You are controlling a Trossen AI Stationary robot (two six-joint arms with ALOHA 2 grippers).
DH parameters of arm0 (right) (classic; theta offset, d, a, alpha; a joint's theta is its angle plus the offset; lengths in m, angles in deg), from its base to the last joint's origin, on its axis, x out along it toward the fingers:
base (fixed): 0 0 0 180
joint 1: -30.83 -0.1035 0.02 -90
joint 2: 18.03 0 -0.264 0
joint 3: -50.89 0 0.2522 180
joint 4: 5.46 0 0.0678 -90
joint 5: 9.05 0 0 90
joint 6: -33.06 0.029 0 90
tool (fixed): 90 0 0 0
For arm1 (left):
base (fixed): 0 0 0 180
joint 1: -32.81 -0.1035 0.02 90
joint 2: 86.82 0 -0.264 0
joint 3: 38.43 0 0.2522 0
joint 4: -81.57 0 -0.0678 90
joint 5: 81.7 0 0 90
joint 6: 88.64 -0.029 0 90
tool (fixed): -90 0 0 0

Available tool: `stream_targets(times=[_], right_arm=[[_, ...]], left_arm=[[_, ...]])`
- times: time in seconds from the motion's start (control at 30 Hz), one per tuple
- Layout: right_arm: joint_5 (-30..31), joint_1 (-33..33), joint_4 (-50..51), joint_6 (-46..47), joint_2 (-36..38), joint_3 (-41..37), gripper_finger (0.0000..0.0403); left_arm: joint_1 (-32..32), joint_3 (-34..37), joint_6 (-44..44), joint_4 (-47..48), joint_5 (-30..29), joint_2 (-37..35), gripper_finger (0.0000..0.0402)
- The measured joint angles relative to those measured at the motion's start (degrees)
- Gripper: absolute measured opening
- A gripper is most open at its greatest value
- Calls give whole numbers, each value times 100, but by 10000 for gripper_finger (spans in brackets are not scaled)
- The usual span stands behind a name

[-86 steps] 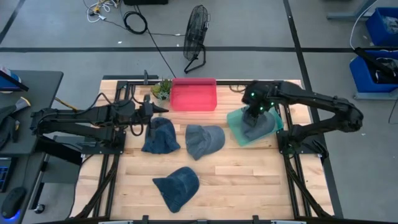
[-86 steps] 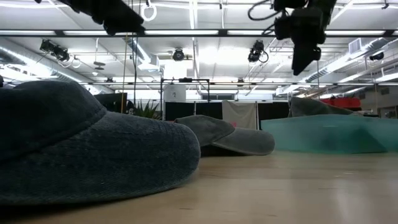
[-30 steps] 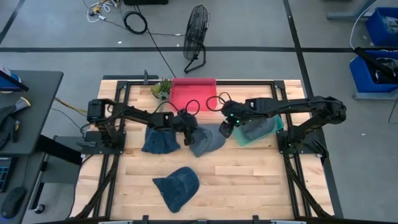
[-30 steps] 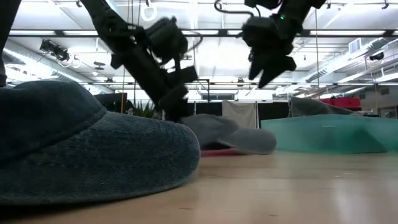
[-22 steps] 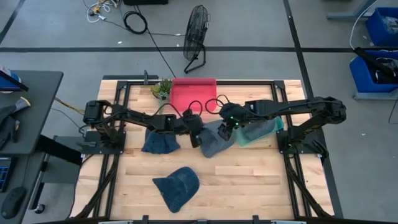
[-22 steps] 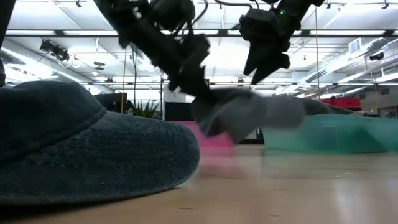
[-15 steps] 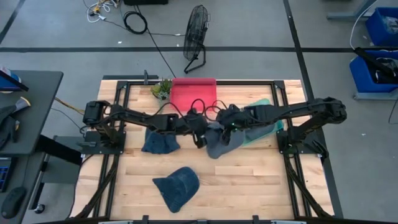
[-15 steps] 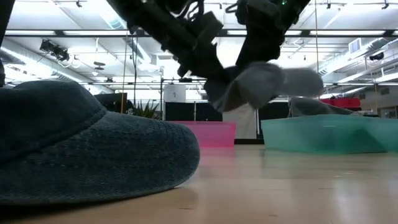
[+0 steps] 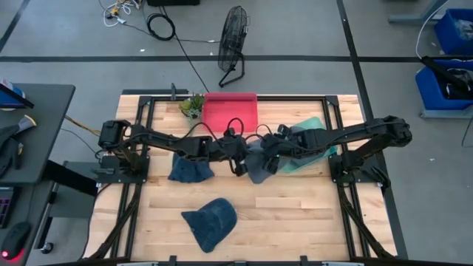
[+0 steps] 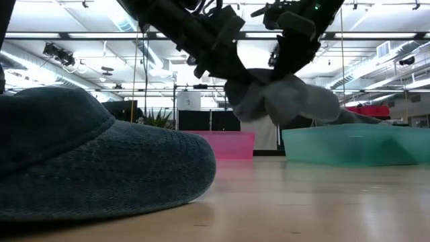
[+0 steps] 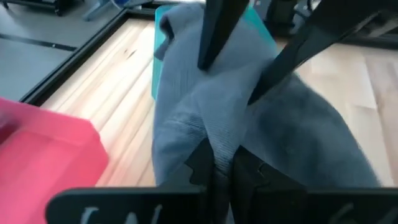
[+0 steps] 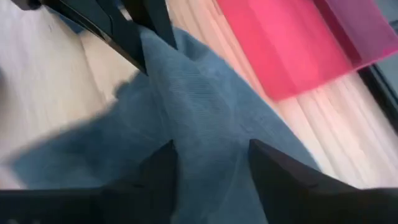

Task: Pick & Place hat
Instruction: Put the gray cap into the green bin

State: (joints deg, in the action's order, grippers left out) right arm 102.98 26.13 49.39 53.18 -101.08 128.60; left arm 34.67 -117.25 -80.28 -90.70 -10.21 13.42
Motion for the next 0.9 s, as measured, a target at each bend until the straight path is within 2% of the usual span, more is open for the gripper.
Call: stream_targets(times=[0.1, 0.3, 0.43, 0.57, 0.67, 0.77, 0.83, 0.9], right_arm=[[-77, 15, 18, 57, 0, 0, 143], [-374, 17, 200, 41, 0, 0, 21], [-344, 15, 856, 349, 25, 1, 25], [-235, 17, 2262, 1024, 46, 261, 22], [162, 17, 3625, 1414, 55, 637, 10], [810, 61, 4798, 1899, 65, 992, 11], [1036, 130, 4875, 1989, 132, 1091, 17], [996, 250, 4546, 1617, 320, 1091, 21]], left_arm=[[1, 0, -11, -98, -3, 0, 39], [-40, -4, -347, -92, -4, 0, 83], [-113, -4, -354, -69, -12, 0, 122], [-195, -4, -367, 28, -17, 0, 154], [-255, -4, -367, 139, -17, 0, 168], [-273, -4, -367, 169, -17, 0, 171], [-273, -4, -373, 169, -17, 0, 170], [-273, -4, -460, 169, -17, 0, 167]])
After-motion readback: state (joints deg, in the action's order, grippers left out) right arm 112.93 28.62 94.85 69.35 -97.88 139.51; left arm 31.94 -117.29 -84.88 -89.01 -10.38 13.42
